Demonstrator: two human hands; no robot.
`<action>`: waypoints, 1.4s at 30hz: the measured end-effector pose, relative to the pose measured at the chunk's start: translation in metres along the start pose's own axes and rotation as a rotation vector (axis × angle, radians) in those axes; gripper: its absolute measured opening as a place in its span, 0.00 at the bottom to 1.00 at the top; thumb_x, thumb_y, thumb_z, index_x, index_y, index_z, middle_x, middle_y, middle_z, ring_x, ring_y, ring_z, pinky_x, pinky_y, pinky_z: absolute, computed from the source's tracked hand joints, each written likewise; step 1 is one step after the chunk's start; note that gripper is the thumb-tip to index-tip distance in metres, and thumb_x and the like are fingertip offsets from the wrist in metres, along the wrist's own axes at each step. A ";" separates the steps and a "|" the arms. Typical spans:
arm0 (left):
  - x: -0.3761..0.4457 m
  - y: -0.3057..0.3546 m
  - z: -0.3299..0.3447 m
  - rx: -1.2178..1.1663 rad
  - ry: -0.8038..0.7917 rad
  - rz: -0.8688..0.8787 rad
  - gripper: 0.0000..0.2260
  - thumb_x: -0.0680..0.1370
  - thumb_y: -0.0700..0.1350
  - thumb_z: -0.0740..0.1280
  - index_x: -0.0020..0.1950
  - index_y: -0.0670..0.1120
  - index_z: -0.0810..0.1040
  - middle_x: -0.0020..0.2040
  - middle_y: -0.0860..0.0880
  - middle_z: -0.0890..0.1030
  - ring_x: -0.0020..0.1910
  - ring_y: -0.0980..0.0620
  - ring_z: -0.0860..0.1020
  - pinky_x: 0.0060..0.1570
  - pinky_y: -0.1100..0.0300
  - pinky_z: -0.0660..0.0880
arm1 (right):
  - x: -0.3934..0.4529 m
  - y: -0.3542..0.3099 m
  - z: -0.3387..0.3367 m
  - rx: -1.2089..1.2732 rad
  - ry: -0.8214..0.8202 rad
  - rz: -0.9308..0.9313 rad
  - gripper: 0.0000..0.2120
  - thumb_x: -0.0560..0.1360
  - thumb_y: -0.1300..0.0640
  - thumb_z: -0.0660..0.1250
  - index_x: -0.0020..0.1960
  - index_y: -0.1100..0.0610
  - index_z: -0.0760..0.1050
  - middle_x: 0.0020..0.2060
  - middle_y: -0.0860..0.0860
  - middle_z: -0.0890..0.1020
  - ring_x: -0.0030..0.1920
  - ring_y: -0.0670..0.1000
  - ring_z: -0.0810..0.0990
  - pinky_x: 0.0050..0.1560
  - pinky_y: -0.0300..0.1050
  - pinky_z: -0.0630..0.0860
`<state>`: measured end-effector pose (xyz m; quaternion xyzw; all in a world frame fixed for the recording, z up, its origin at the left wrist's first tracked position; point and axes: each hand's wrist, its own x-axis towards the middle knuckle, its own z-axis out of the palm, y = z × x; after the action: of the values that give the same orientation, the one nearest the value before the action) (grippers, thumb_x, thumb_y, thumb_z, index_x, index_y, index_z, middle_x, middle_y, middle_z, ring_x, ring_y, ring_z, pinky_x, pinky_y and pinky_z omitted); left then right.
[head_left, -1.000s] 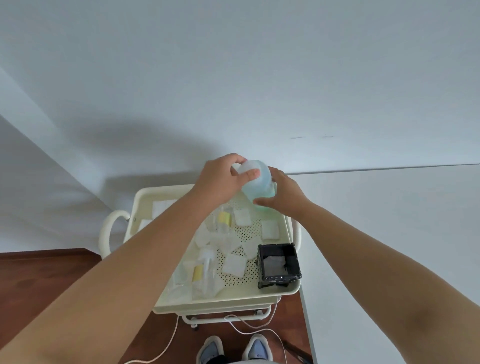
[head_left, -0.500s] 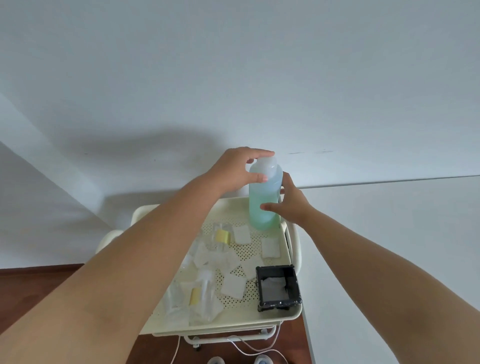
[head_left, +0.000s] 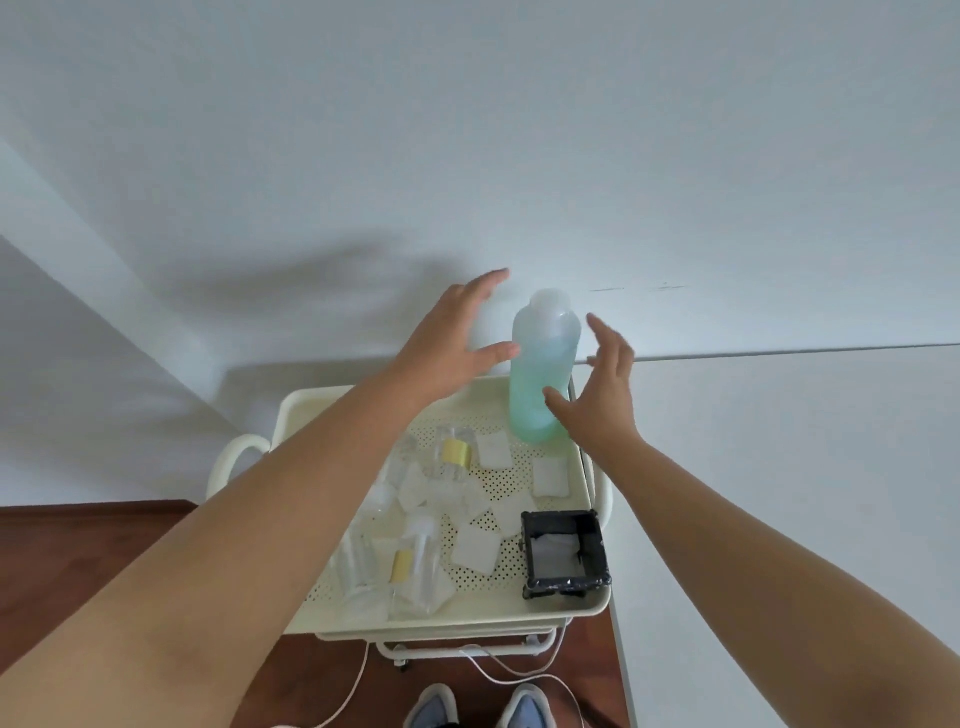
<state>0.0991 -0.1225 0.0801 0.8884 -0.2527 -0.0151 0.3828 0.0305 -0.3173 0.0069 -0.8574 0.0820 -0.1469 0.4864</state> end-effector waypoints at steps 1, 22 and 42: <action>-0.014 -0.012 -0.005 -0.017 0.008 -0.068 0.33 0.72 0.55 0.73 0.73 0.61 0.61 0.64 0.52 0.70 0.59 0.57 0.71 0.57 0.61 0.68 | -0.010 -0.004 0.002 -0.001 0.093 -0.100 0.41 0.66 0.61 0.73 0.73 0.48 0.57 0.71 0.54 0.59 0.65 0.50 0.66 0.61 0.36 0.66; -0.211 -0.059 0.085 0.252 -0.213 -0.643 0.40 0.70 0.54 0.74 0.74 0.53 0.53 0.54 0.47 0.73 0.43 0.48 0.79 0.43 0.58 0.77 | -0.019 -0.007 0.122 -1.174 -0.947 -0.923 0.37 0.71 0.63 0.68 0.72 0.39 0.58 0.75 0.51 0.59 0.70 0.58 0.59 0.65 0.52 0.63; -0.143 -0.070 0.033 -0.281 0.127 -0.548 0.33 0.63 0.51 0.79 0.63 0.58 0.68 0.53 0.58 0.76 0.49 0.60 0.76 0.41 0.64 0.72 | 0.004 -0.005 0.092 -0.183 -0.440 0.159 0.31 0.65 0.49 0.75 0.62 0.48 0.62 0.45 0.51 0.77 0.43 0.52 0.77 0.35 0.44 0.73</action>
<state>-0.0022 -0.0378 -0.0155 0.8610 0.0253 -0.0969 0.4986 0.0647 -0.2411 -0.0326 -0.9000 0.0542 0.0903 0.4229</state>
